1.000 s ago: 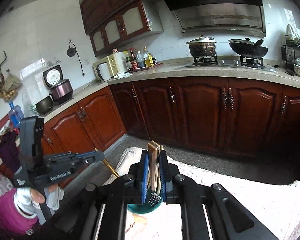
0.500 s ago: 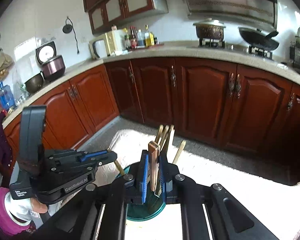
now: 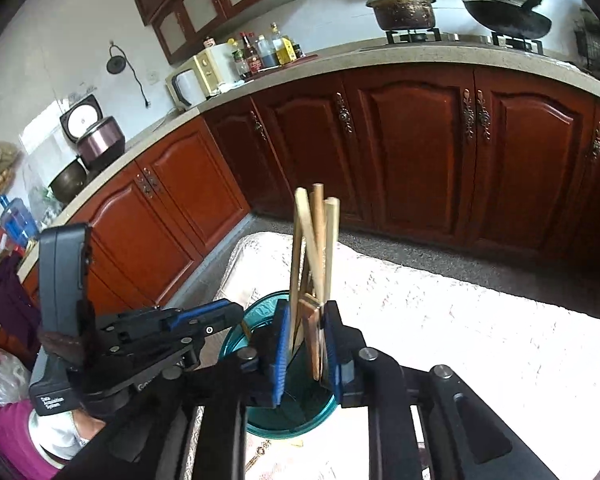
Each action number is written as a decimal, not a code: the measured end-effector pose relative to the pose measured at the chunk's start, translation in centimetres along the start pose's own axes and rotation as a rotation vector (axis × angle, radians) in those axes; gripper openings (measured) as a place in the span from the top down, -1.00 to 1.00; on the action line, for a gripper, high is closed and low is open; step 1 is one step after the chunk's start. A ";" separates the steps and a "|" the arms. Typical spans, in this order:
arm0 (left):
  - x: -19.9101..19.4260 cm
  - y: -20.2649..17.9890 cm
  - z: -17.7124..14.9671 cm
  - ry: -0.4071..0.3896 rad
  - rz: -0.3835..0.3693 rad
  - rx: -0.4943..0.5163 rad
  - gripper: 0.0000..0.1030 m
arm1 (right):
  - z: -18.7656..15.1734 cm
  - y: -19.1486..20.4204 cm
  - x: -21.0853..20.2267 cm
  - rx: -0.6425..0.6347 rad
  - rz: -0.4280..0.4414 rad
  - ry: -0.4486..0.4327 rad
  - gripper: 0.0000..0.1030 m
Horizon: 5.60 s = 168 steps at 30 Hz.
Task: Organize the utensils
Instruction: 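Lower the fork and spatula into the cup and open both grippers, then move the left gripper to the steel spoon while the right gripper reaches the white ladle, then close the left gripper on the spoon while the right gripper grasps the ladle handle, then carry the spoon and ladle upright over the cup with both grippers, then lower the spoon and ladle into the cup and open both grippers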
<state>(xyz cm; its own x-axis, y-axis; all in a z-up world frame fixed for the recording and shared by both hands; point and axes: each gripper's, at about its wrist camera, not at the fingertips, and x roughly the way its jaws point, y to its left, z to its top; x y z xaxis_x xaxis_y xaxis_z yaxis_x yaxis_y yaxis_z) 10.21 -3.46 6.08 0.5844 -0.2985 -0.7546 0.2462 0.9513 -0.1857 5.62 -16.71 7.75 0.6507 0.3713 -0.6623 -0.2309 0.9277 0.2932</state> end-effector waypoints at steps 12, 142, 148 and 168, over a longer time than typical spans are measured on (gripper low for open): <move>-3.0 -0.2 -0.8 -0.057 -0.017 -0.011 -0.06 | -1.5 -1.8 -2.0 0.078 -0.001 -0.013 0.31; -8.1 -0.7 3.6 -0.341 0.164 0.208 0.96 | 0.2 3.4 -6.9 -0.198 0.050 -0.032 0.76; -5.5 -2.2 3.2 -0.345 0.238 0.312 0.96 | -0.5 3.8 -2.3 -0.212 0.045 0.055 0.78; -0.1 -2.9 -0.2 -0.178 0.162 0.290 0.94 | -3.0 1.2 5.0 -0.123 0.070 0.169 0.68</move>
<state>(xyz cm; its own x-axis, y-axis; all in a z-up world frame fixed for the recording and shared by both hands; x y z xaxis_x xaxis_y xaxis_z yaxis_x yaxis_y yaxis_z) 9.27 -6.22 6.59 0.7526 -0.1794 -0.6336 0.3338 0.9333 0.1322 6.41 -13.64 2.75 0.5016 0.4267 -0.7526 -0.3649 0.8931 0.2631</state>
